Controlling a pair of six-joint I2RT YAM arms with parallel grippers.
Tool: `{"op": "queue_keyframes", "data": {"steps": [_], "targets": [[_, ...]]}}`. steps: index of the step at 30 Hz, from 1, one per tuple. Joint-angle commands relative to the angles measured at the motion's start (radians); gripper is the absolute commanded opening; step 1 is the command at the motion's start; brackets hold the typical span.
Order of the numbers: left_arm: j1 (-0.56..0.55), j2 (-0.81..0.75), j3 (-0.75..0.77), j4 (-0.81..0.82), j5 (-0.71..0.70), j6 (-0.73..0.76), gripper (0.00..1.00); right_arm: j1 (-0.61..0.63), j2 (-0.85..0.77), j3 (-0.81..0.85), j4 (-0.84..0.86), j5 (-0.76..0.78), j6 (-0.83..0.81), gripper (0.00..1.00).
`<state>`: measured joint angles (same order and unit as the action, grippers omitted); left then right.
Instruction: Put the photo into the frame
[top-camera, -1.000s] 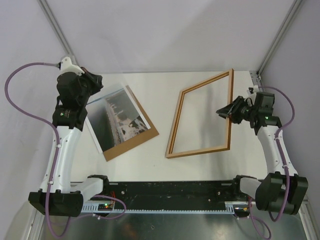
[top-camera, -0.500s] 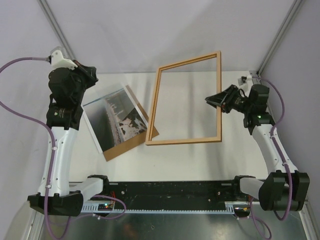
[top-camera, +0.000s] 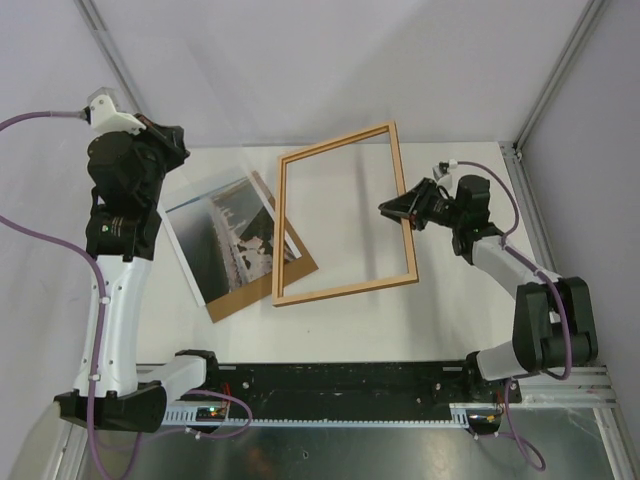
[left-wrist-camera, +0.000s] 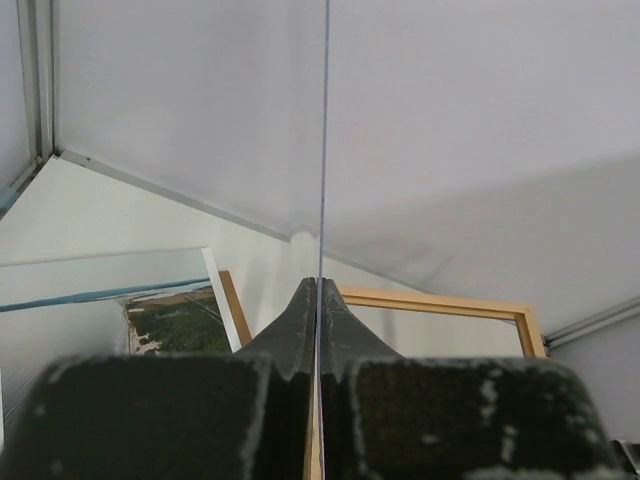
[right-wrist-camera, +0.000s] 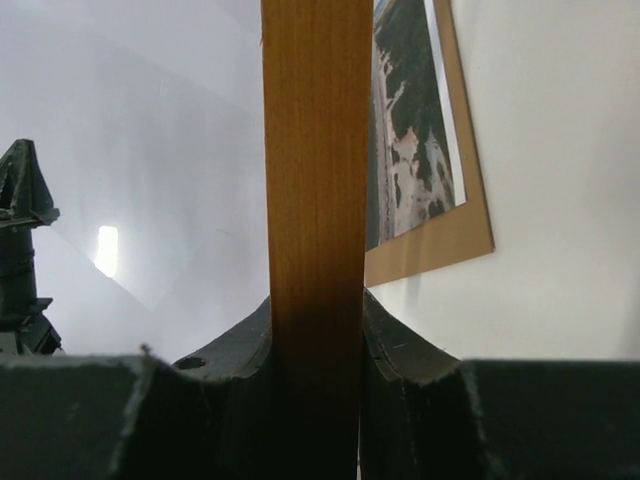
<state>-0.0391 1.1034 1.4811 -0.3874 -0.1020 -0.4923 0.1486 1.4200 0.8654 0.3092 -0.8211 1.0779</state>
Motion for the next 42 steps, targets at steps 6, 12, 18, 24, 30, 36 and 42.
{"op": "queue_keyframes", "data": {"steps": [6, 12, 18, 24, 30, 36, 42], "targets": [[0.004, -0.001, 0.045, 0.031, 0.008, 0.012, 0.0, 0.007, 0.114, -0.14, 0.37, -0.049, 0.052, 0.0], [0.004, 0.001, 0.035, 0.03, 0.031, 0.01, 0.0, -0.012, 0.21, -0.217, 0.477, -0.072, 0.041, 0.0], [0.004, 0.006, 0.023, 0.025, 0.101, 0.004, 0.0, -0.031, 0.253, -0.241, 0.309, -0.04, -0.118, 0.26], [0.003, -0.01, -0.03, 0.017, 0.234, -0.032, 0.0, -0.075, 0.212, -0.238, 0.013, 0.102, -0.333, 0.6], [-0.008, -0.017, -0.087, 0.018, 0.393, -0.102, 0.0, -0.097, 0.141, -0.227, -0.218, 0.307, -0.467, 0.74], [-0.091, -0.002, -0.137, 0.019, 0.483, -0.193, 0.0, -0.094, 0.051, -0.212, -0.348, 0.502, -0.518, 0.82], [-0.168, 0.031, -0.224, 0.091, 0.549, -0.324, 0.0, -0.098, -0.018, -0.185, -0.4, 0.621, -0.522, 0.79]]}}
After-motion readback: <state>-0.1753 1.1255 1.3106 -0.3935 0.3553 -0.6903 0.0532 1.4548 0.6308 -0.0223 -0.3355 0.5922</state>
